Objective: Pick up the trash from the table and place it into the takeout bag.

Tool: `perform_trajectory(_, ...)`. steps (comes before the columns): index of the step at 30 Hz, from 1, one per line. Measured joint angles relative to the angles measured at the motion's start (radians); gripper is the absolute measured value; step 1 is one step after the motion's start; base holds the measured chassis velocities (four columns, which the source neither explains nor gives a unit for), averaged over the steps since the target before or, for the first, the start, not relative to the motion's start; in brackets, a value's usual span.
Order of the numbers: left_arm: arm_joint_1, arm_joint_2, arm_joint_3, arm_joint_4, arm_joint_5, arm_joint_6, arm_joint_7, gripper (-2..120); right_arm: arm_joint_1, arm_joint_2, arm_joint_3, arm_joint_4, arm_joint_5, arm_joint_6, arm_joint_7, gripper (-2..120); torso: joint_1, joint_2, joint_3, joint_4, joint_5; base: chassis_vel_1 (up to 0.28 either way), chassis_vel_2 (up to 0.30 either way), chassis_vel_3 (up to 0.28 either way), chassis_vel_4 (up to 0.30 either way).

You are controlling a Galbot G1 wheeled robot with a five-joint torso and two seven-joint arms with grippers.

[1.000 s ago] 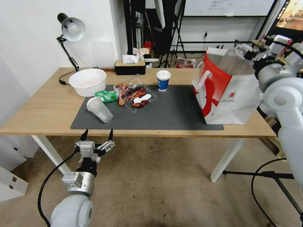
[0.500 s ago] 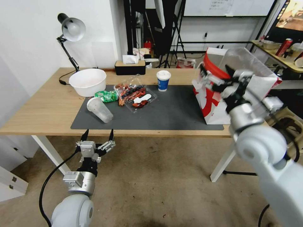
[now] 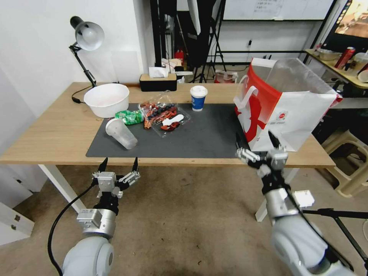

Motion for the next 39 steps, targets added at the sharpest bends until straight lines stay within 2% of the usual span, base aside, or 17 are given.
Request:
perform_trajectory(11,0.002,0.001,-0.002,0.008,-0.001,-0.011,0.000,100,-0.023,0.053,-0.073,-0.118,-0.045,0.068,0.032,100,0.000,0.000,0.000,0.0001,0.0001,0.000,0.000,0.000,0.000)
perform_trajectory(23,-0.003,0.003,-0.005,0.021,-0.003,-0.016,-0.001,100,0.023,0.051,-0.089,-0.115,-0.019,0.047,0.041,100,0.000,0.000,0.000,0.0001,0.0001,0.000,0.000,0.000,0.000)
perform_trajectory(36,-0.011,-0.001,-0.003,0.034,-0.003,-0.021,-0.002,100,0.240,0.017,-0.160,-0.142,0.148,-0.052,0.070,100,0.000,0.000,0.000,0.0000,0.0001,0.000,0.000,0.000,0.000)
perform_trajectory(39,-0.007,-0.002,-0.004,0.037,-0.001,-0.027,-0.001,100,0.411,0.008,-0.231,-0.214,0.232,-0.095,0.088,100,0.000,0.000,0.000,0.0003,0.0002,0.000,0.000,0.000,0.000)
